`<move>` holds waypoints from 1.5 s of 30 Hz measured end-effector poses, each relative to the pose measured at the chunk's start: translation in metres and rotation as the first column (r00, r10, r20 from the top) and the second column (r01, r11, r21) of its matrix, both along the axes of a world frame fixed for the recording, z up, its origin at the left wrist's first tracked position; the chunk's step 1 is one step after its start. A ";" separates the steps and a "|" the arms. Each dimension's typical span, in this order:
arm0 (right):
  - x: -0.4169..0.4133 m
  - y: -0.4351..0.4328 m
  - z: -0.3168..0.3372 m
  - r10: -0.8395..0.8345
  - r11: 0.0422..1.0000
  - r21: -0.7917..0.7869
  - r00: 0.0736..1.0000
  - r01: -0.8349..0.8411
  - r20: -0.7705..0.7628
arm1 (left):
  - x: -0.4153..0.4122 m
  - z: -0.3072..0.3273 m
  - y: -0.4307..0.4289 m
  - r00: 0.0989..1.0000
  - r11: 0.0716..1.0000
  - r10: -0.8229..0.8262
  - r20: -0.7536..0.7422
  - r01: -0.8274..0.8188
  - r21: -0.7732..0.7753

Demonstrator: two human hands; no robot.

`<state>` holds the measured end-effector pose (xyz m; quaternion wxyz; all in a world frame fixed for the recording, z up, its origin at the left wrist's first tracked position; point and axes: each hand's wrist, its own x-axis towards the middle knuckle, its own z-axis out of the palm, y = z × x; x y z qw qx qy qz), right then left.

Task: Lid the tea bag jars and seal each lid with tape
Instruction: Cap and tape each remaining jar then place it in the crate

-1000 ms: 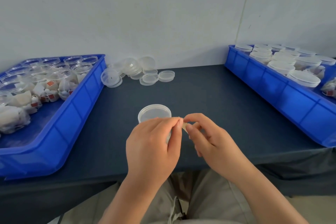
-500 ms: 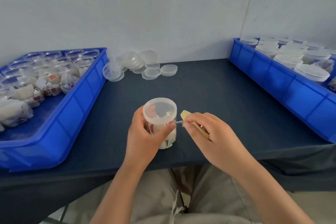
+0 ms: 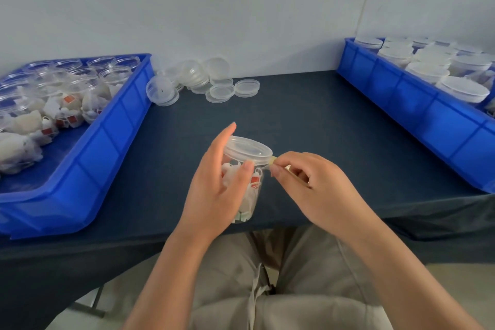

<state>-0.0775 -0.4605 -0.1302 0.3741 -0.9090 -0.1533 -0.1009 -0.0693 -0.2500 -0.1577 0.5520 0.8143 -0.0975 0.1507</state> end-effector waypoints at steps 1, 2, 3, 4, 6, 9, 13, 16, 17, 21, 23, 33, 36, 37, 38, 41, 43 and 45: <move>0.000 0.000 0.000 -0.005 1.000 -0.006 1.000 0.005 -0.003 | -0.001 0.000 -0.001 1.000 1.000 0.007 0.016 -0.007 0.030; 0.001 -0.001 -0.001 -0.008 1.000 -0.013 1.000 0.008 -0.006 | -0.001 0.001 -0.002 0.999 0.998 0.020 0.029 -0.022 0.058; 0.001 -0.001 -0.001 -0.010 1.000 -0.017 1.000 0.009 -0.009 | -0.001 0.001 -0.004 0.998 0.996 0.037 0.044 -0.040 0.084; 0.000 0.000 -0.001 -0.011 1.000 -0.020 1.000 0.011 -0.010 | -0.002 0.001 -0.006 0.997 0.993 0.053 0.058 -0.059 0.103; 0.000 0.000 -0.001 -0.011 1.000 -0.030 1.000 0.011 -0.011 | -0.002 0.002 -0.008 0.994 0.989 0.076 0.078 -0.085 0.125; 0.000 0.001 0.000 -0.013 0.998 -0.063 1.000 0.013 -0.010 | -0.002 0.002 -0.010 0.988 0.982 0.096 0.122 -0.115 0.153; -0.001 0.000 0.001 -0.022 0.997 -0.078 1.000 0.021 -0.009 | -0.001 0.004 -0.010 0.984 0.978 0.106 0.142 -0.130 0.165; -0.002 0.000 0.001 -0.031 0.995 -0.091 1.000 0.030 -0.006 | 0.000 0.007 -0.008 0.986 0.976 0.091 0.141 -0.116 0.183; -0.002 0.000 0.001 -0.035 0.995 -0.097 0.999 0.035 -0.003 | 0.000 0.007 -0.008 0.985 0.975 0.093 0.142 -0.119 0.187; -0.003 0.002 0.002 -0.048 0.992 -0.117 0.999 0.047 0.001 | 0.001 0.006 -0.009 0.979 0.967 0.123 0.162 -0.155 0.204; -0.003 0.004 0.002 -0.054 0.991 -0.126 0.998 0.055 0.008 | 0.000 0.005 -0.008 0.972 0.959 0.136 0.189 -0.178 0.223; 0.000 0.001 0.000 0.019 0.991 -0.134 1.000 -0.016 0.025 | 0.004 0.007 -0.003 0.984 0.979 0.136 0.117 -0.152 0.139; 0.003 -0.009 0.001 0.168 0.971 -0.161 0.982 -0.179 -0.083 | 0.005 0.008 0.005 0.993 0.993 0.116 0.011 -0.116 -0.028; 0.003 -0.012 0.001 0.189 0.968 -0.143 0.974 -0.206 -0.124 | 0.005 0.008 0.007 0.995 0.993 0.101 -0.008 -0.101 -0.059; 0.004 -0.015 0.001 0.200 0.969 -0.120 0.969 -0.218 -0.147 | 0.004 0.007 0.009 0.997 0.994 0.078 -0.021 -0.079 -0.078; 0.006 -0.019 0.003 0.234 0.966 -0.081 0.963 -0.246 -0.133 | 0.001 0.007 0.013 0.997 0.990 0.032 -0.073 -0.041 -0.132; 0.007 -0.022 0.005 0.225 0.966 -0.103 0.969 -0.235 -0.107 | 0.000 0.008 0.016 0.992 0.986 -0.017 -0.122 -0.003 -0.165; 0.008 -0.023 0.006 0.181 0.967 -0.166 0.980 -0.192 -0.078 | 0.000 0.009 0.018 0.972 0.955 -0.145 -0.187 0.088 -0.285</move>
